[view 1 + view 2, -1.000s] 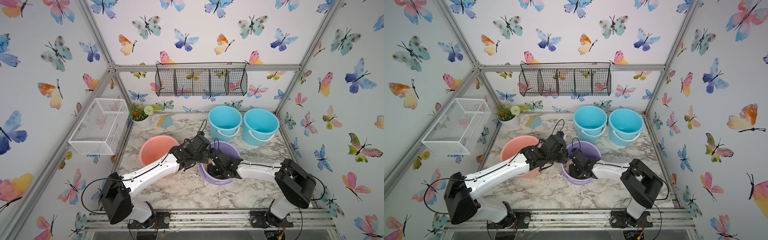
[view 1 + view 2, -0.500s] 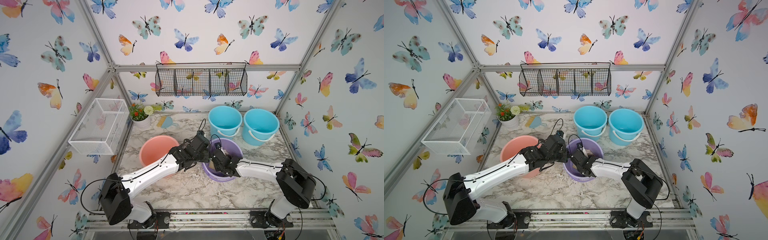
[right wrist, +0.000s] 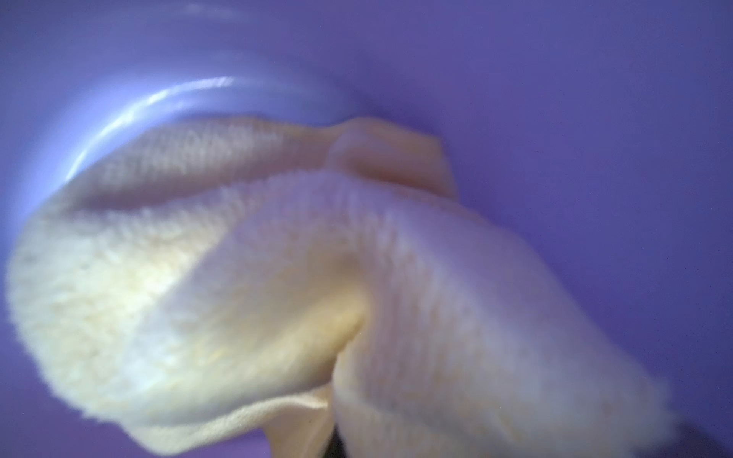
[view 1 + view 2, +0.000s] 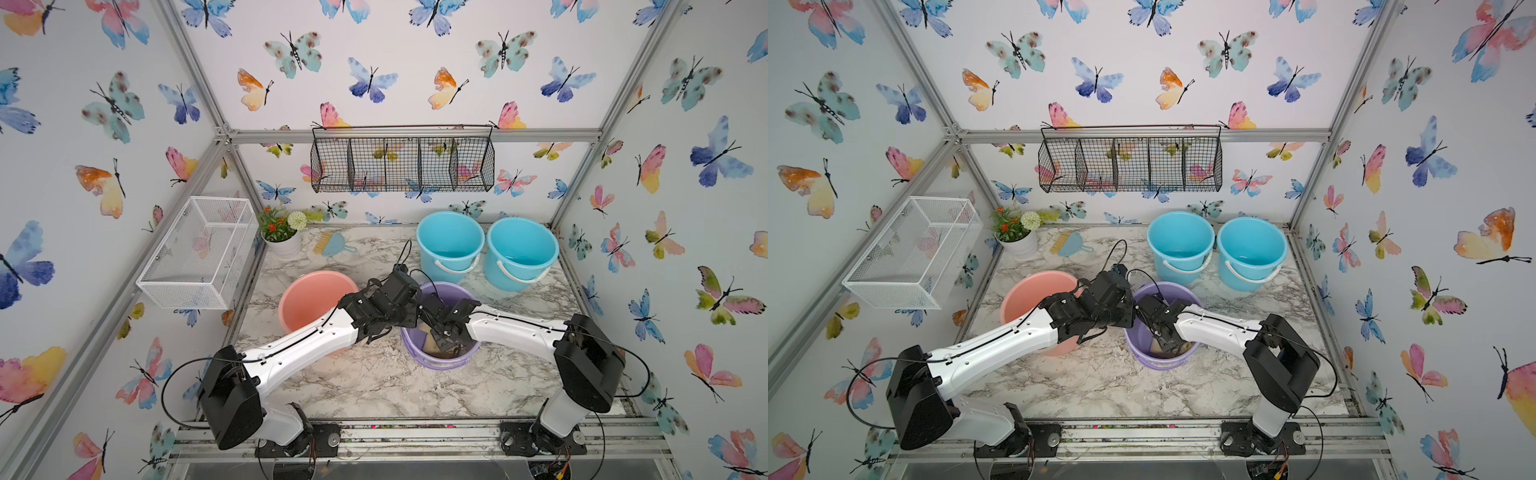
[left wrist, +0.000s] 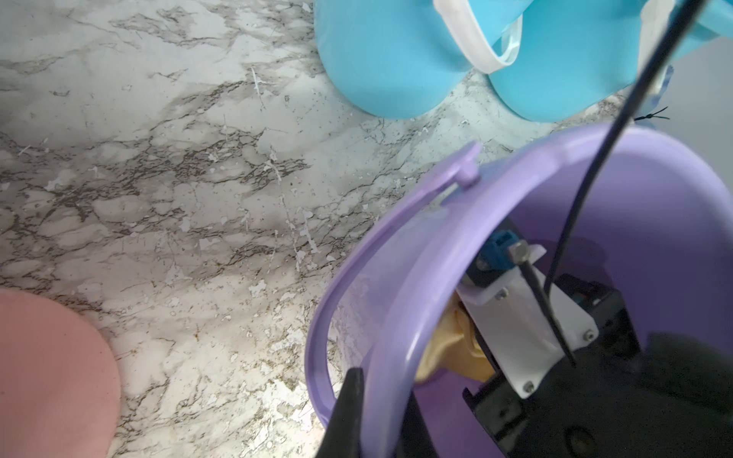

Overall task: Wipe the inside of the bucket with a cloth
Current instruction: Wipe the dirt from the inside of the bucket.

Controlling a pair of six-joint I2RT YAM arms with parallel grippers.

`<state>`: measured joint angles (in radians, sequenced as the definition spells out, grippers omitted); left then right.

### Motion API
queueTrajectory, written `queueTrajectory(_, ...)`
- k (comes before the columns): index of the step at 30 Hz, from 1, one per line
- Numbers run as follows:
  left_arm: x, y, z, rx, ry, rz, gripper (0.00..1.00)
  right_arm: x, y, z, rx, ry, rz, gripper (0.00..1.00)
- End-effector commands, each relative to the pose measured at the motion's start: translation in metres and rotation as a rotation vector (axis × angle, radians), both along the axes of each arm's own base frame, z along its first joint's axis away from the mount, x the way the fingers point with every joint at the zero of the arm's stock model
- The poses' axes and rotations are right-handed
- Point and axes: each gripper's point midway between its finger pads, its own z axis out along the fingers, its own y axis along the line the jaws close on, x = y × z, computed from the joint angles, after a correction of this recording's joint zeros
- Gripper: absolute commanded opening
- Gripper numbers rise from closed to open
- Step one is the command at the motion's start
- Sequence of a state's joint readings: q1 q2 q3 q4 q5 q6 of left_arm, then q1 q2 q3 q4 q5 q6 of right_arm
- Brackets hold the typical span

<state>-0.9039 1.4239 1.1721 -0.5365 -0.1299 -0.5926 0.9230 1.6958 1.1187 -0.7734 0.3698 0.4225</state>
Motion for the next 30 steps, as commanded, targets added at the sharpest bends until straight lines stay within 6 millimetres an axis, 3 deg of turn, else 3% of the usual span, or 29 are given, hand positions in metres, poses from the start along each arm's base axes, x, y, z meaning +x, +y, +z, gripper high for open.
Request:
queueTrajectory(1,-0.015,-0.006,-0.004,0.022,0.018,-0.073,0.00,-0.047,-0.015,-0.016,-0.066,0.298,0.045,0.02)
queueTrajectory(3,-0.014,-0.007,-0.007,0.028,0.025,-0.075,0.00,-0.064,-0.005,-0.018,0.000,0.387,0.075,0.02)
queueTrajectory(6,-0.013,-0.009,-0.009,0.030,0.033,-0.081,0.00,-0.087,0.027,-0.014,0.184,0.519,0.137,0.02)
queueTrajectory(12,-0.015,-0.011,-0.010,0.025,0.040,-0.086,0.00,-0.097,0.090,0.009,0.533,0.578,0.239,0.02)
queueTrajectory(18,-0.017,-0.014,-0.013,0.019,0.054,-0.095,0.00,-0.068,0.137,0.018,0.788,0.402,0.297,0.02)
queueTrajectory(21,-0.018,-0.015,-0.012,0.017,0.056,-0.100,0.00,-0.044,0.150,0.024,0.860,0.257,0.295,0.02)
queueTrajectory(26,-0.019,-0.016,-0.012,0.013,0.060,-0.105,0.00,-0.003,0.152,0.034,0.877,0.006,0.262,0.02)
queueTrajectory(30,-0.020,-0.018,-0.013,0.013,0.070,-0.116,0.00,0.028,0.140,0.036,0.790,-0.168,0.212,0.02)
